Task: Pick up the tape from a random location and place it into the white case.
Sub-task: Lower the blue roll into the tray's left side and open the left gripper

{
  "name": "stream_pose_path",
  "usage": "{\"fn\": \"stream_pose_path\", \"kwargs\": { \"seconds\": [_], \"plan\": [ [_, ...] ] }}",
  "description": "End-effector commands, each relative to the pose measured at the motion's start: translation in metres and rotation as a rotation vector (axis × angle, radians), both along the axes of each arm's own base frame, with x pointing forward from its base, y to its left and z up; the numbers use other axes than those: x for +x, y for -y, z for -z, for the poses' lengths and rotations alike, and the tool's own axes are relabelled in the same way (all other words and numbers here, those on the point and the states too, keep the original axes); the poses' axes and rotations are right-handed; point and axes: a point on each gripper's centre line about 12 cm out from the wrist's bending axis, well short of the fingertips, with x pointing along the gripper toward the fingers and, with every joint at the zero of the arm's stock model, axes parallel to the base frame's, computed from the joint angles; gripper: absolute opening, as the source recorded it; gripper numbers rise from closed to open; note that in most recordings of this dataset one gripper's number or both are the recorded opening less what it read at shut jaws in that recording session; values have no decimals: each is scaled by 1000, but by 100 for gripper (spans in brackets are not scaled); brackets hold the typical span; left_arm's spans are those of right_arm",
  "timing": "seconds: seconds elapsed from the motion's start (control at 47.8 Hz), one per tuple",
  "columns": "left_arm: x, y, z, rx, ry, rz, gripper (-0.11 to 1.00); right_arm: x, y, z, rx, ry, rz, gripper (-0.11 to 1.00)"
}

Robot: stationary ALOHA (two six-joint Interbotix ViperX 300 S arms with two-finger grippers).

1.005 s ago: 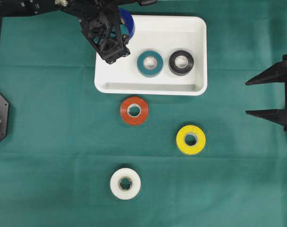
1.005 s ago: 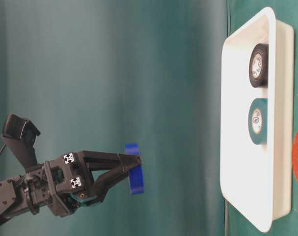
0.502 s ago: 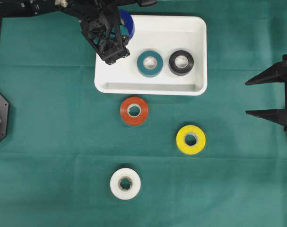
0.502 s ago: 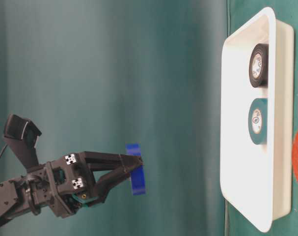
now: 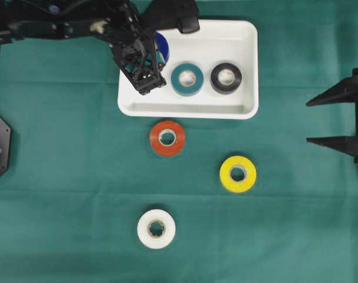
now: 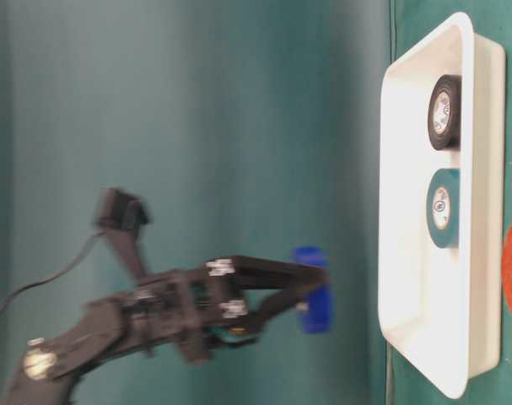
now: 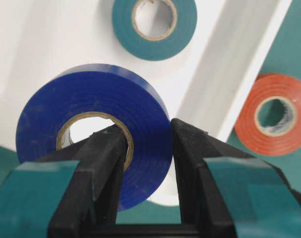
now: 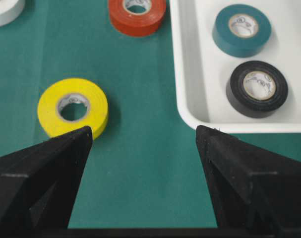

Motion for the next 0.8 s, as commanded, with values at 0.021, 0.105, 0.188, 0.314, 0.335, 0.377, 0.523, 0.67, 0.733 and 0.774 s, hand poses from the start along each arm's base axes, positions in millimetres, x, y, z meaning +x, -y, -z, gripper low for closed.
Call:
{"fn": "stream_pose_path", "kwargs": {
  "seconds": [0.021,0.105,0.188,0.314,0.335,0.377,0.523,0.67,0.733,0.774],
  "plan": [
    [5,-5,9,13,28,-4,22,4,0,-10,2,26,-1,80],
    [7,-6,24,13,36,-5,22,4,0,-9,2,22,-1,80],
    [8,-6,38,14,44,-5,22,5,0,-8,2,19,-1,80],
    [7,-6,55,8,31,-8,22,5,0,-6,3,12,-1,80],
    [7,-6,58,6,27,-8,22,5,0,-6,3,12,-1,80],
    [6,-6,63,3,20,-8,22,5,0,-6,3,12,-1,80],
    [8,-6,73,-3,8,-10,22,5,0,-7,3,14,0,80],
    [8,-6,76,-4,5,-8,22,5,0,-6,3,12,-1,80],
    [8,-6,76,-4,5,-8,22,5,0,-7,3,14,-1,80],
    [8,-6,76,-5,2,-10,22,5,0,-7,3,14,0,80]
  ]
}}
